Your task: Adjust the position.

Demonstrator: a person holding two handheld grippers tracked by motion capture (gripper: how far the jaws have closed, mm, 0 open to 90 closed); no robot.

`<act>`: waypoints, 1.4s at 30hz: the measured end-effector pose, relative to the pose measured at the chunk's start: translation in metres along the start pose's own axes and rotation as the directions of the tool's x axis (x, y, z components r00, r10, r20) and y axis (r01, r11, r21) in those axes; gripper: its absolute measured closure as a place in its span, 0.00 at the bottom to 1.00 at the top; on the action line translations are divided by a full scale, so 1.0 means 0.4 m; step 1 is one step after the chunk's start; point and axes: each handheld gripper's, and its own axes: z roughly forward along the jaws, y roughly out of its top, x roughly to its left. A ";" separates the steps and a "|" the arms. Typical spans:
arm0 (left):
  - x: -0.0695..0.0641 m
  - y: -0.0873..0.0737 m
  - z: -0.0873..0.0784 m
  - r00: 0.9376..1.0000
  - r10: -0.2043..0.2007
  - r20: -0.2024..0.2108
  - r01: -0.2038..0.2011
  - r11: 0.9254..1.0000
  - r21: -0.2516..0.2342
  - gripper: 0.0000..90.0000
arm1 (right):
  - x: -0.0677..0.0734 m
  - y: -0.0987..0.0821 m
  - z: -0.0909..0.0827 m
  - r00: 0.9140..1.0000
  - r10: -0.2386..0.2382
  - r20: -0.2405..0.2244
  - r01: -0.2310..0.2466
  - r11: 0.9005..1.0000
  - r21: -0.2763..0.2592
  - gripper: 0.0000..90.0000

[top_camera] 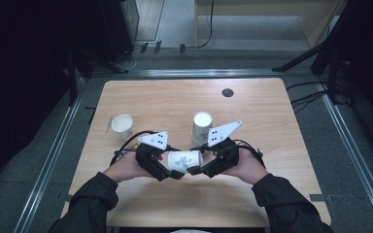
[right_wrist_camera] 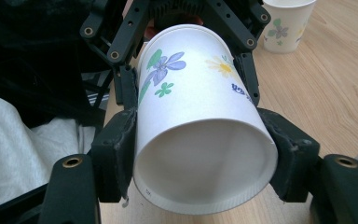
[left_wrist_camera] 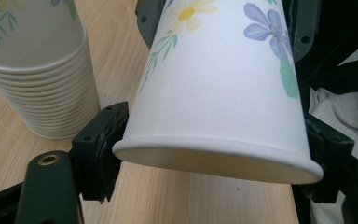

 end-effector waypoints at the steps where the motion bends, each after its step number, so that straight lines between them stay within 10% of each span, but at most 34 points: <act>1: 0.001 0.000 0.000 1.000 0.000 0.000 0.000 1.000 0.005 0.26 | 0.000 0.000 0.001 1.000 0.000 -0.003 0.000 1.000 0.002 0.38; 20: 0.012 0.004 -0.025 0.999 0.007 -0.032 -0.003 0.991 0.136 0.29 | 0.005 -0.014 0.018 0.996 -0.058 0.072 0.054 0.997 0.052 0.28; 34: 0.012 0.021 0.004 0.995 0.052 -0.089 -0.019 0.941 0.338 0.29 | 0.000 -0.036 0.047 0.995 -0.052 0.089 0.041 0.993 0.112 0.29; 42: 0.007 0.030 0.027 0.998 0.040 -0.058 -0.016 0.927 0.374 0.29 | -0.002 -0.044 0.072 0.994 -0.066 0.085 0.053 0.987 0.149 0.30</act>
